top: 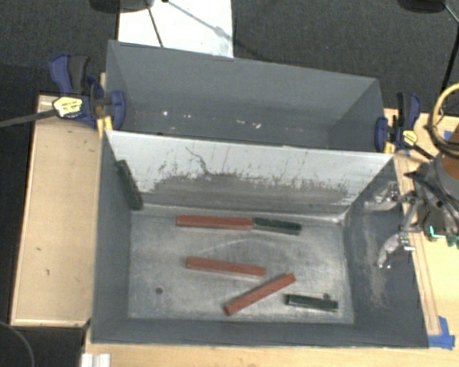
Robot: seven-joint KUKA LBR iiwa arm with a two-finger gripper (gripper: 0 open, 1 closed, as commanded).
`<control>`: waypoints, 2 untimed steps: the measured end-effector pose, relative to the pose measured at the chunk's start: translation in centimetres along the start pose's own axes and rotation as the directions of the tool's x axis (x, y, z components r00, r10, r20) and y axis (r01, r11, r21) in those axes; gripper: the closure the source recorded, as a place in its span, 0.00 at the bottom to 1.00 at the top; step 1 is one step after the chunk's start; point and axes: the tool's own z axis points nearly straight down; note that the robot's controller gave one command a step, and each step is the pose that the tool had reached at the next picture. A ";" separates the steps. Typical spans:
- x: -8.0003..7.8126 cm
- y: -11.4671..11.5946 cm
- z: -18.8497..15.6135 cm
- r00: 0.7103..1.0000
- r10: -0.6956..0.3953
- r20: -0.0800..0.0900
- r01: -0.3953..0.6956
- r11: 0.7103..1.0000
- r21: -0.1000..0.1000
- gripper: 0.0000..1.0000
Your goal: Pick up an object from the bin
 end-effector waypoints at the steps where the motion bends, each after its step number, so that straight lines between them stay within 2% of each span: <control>1: -0.2 0.1 -0.4 1.000 -0.004 0.008 0.004 1.000 0.001 0.00; 2: 0.9 3.3 6.1 0.996 -0.089 0.010 0.089 0.996 0.003 0.00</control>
Offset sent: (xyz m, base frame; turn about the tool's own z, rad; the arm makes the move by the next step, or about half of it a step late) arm -0.0293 0.0852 -0.1672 -0.2362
